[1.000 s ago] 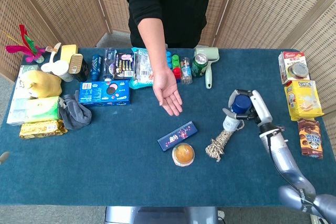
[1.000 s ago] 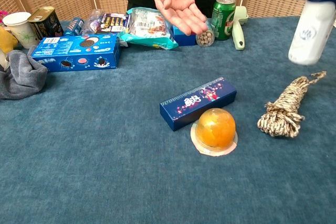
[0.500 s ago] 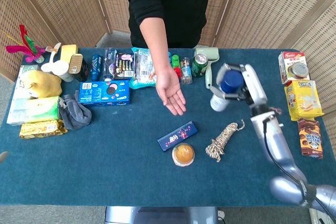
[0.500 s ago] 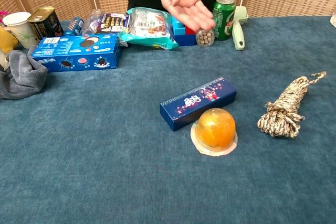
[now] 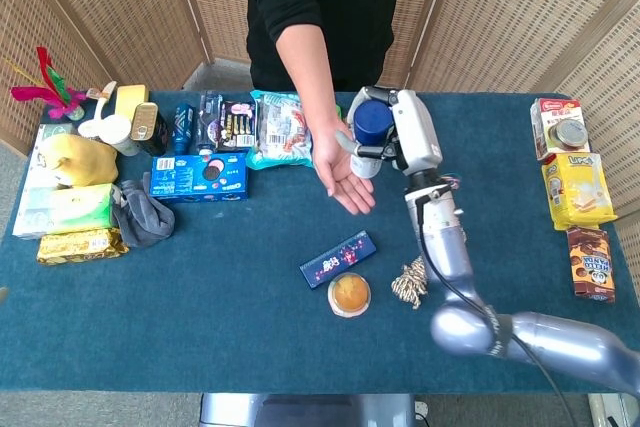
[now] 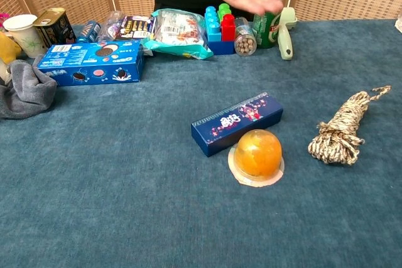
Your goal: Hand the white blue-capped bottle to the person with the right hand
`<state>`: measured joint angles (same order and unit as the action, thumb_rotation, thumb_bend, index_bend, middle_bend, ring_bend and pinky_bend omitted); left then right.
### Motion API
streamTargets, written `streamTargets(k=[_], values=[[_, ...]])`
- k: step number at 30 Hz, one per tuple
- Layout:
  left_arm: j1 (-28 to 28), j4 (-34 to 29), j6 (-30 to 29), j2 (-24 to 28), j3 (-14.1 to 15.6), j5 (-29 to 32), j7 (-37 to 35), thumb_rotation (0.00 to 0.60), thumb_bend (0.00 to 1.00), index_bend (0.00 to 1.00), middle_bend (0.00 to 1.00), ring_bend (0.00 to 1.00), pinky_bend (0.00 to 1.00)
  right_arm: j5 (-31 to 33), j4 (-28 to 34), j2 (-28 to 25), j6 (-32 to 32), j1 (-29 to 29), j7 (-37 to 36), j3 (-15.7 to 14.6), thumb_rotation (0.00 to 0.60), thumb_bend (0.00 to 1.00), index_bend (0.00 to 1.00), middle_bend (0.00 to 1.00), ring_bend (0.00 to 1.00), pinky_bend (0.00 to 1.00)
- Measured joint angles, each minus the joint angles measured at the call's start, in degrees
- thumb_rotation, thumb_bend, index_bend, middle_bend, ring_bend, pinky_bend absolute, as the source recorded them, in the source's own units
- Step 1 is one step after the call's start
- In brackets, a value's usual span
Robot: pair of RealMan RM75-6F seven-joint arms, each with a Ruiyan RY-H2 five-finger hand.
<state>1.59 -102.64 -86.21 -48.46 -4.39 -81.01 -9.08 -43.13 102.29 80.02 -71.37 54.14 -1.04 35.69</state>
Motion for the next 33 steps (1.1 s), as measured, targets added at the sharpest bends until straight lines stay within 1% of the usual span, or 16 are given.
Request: streamTargets(k=[3,6,10,12,13,14,15,16,17,18,19,20,22,24,28,33], values=[[0.0,0.2,0.1,0.2,0.0,0.0,-0.7,0.600,0.20,0.05,0.06,0.08,0.09,0.3,-0.3,1.3,-0.3,0.1,-0.2,-0.2,0.600,0.27,0.63,0.78,0.55,0.31],[-0.1,0.3,0.0,0.4,0.0,-0.3,-1.1,0.600,0.20,0.05,0.06,0.08,0.09,-0.3,-0.4,2.0,-0.4,-0.4,-0.6,-1.0,0.600,0.27,0.63,0.78,0.55,0.31],[-0.3,0.2,-0.4,0.5,0.1,-0.5,-1.3,0.600,0.20,0.05,0.06,0.08,0.09,-0.9,-0.3,3.1,0.0,-1.2,-2.5,-1.5,0.600,0.27,0.63,0.76,0.54,0.31],[-0.3,0.2,-0.4,0.5,0.2,-0.7,-1.4,0.600,0.20,0.05,0.06,0.08,0.09,-1.4,-0.1,3.4,0.3,-1.5,-2.8,-1.9,0.600,0.25,0.52,0.66,0.50,0.30],[-0.3,0.2,-0.5,0.5,0.2,-0.7,-1.4,0.600,0.20,0.05,0.06,0.08,0.09,-1.9,0.0,3.5,0.5,-1.6,-2.8,-2.2,0.600,0.21,0.39,0.54,0.44,0.29],[-0.4,0.2,-0.6,0.5,0.2,-0.7,-1.4,0.600,0.20,0.05,0.06,0.08,0.09,-2.5,0.0,3.4,0.7,-1.7,-2.9,-2.5,0.599,0.15,0.25,0.38,0.35,0.27],[-0.4,0.2,-0.6,0.6,0.2,-0.7,-1.5,0.600,0.20,0.05,0.06,0.08,0.09,-3.4,0.1,3.3,1.1,-1.9,-3.2,-2.8,0.581,0.10,0.17,0.29,0.28,0.25],[-0.4,0.2,-0.6,0.6,0.1,-0.6,-1.5,0.600,0.20,0.05,0.06,0.08,0.09,-4.8,0.1,3.1,1.5,-2.2,-3.7,-3.3,0.524,0.05,0.09,0.17,0.19,0.23],[-0.4,0.2,-0.6,0.6,0.1,-0.6,-1.6,0.600,0.20,0.05,0.06,0.08,0.09,-5.9,0.1,2.9,1.9,-2.4,-4.0,-3.6,0.441,0.02,0.04,0.10,0.13,0.21],[-0.4,0.3,-0.5,0.5,0.1,-0.5,-1.6,0.600,0.20,0.05,0.06,0.08,0.09,-7.1,0.0,2.7,2.1,-2.6,-4.4,-3.9,0.375,0.01,0.02,0.07,0.11,0.20],[-0.4,0.3,-0.4,0.5,0.1,-0.5,-1.6,0.600,0.20,0.05,0.06,0.08,0.09,-8.3,-0.1,2.5,2.2,-2.9,-4.6,-4.1,0.295,0.00,0.01,0.03,0.08,0.19],[-0.3,0.3,-0.3,0.5,0.1,-0.5,-1.6,0.600,0.20,0.05,0.06,0.08,0.09,-9.6,-0.3,2.2,2.3,-3.2,-4.8,-4.4,0.243,0.00,0.01,0.01,0.07,0.18],[-0.2,0.4,-0.2,0.5,0.2,-0.5,-1.6,0.600,0.20,0.05,0.06,0.08,0.09,-10.9,-0.5,1.4,2.1,-3.7,-5.0,-4.5,0.193,0.00,0.01,0.00,0.05,0.17],[-0.2,0.4,-0.1,0.5,0.2,-0.5,-1.5,0.600,0.20,0.05,0.06,0.08,0.09,-11.2,-0.6,0.5,1.9,-4.2,-4.9,-4.0,0.180,0.00,0.01,0.00,0.05,0.17],[-0.2,0.3,-0.1,0.5,0.2,-0.6,-1.3,0.600,0.20,0.05,0.06,0.08,0.09,-11.1,-0.7,-1.5,1.5,-4.9,-4.8,-2.5,0.177,0.00,0.01,0.00,0.05,0.17],[-0.2,0.2,-0.1,0.4,0.3,-0.7,-1.3,0.600,0.20,0.05,0.06,0.08,0.09,-12.7,0.1,-5.1,0.4,-7.4,-5.0,-1.9,0.176,0.00,0.01,0.00,0.05,0.17]])
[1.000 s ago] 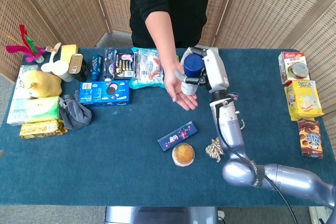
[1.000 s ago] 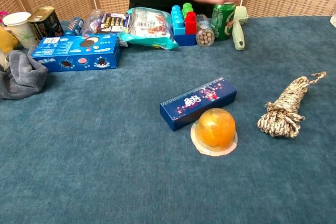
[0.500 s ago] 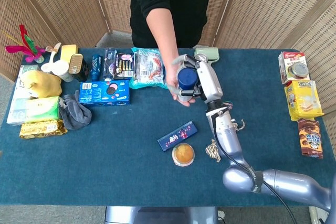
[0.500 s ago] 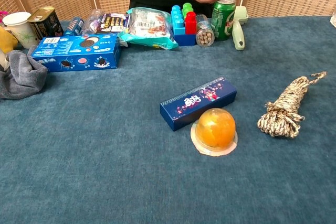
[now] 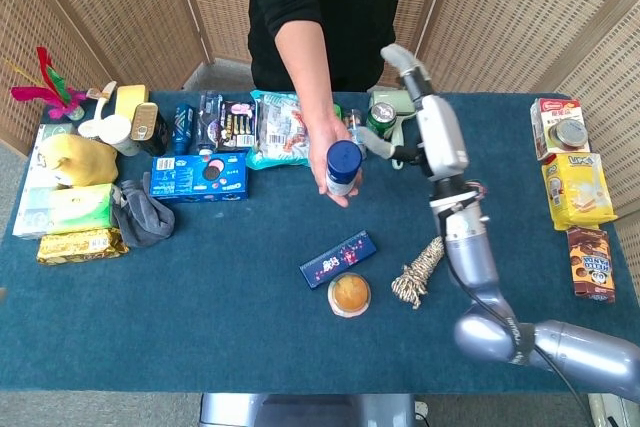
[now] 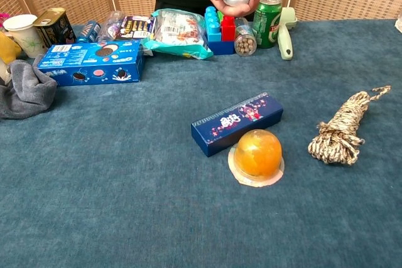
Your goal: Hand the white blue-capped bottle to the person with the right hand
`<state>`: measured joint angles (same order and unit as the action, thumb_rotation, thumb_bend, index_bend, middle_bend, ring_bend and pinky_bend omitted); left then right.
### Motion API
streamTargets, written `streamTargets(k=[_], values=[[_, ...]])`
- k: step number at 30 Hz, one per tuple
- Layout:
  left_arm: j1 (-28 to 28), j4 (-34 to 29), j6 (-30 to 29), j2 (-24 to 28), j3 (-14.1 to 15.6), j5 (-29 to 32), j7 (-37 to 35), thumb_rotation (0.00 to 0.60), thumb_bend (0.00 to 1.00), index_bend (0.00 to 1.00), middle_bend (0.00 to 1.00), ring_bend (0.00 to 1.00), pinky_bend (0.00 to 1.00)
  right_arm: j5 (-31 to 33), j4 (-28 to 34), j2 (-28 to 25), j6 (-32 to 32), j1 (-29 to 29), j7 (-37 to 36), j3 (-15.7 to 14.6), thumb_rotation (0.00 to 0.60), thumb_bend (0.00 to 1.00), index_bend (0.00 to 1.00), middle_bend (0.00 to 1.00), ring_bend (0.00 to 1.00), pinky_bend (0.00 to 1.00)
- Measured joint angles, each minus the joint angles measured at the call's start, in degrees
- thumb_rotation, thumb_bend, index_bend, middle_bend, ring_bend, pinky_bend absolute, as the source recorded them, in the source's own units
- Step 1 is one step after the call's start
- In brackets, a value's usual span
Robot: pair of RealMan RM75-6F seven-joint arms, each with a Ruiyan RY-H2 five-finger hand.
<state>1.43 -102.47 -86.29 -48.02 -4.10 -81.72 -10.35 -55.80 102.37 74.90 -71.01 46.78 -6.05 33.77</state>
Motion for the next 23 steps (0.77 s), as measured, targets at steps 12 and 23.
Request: streamTargets(k=[12,23], values=[[-0.1,-0.6,-0.6,-0.2,0.4,-1.2,1.2,0.600,0.20,0.05,0.06,0.08,0.09,-14.9,-1.1,-13.1,-3.8,-14.6,-6.8,-7.6,0.177,0.00,0.05,0.03,0.08,0.17],[-0.4,-1.2,-1.4,-1.0,1.2,-3.0,4.1,0.600,0.20,0.05,0.06,0.08,0.09,-25.5,-8.6,-19.9,-5.9,-27.8,-9.0,-22.9,0.133,0.00,0.12,0.07,0.08,0.12]])
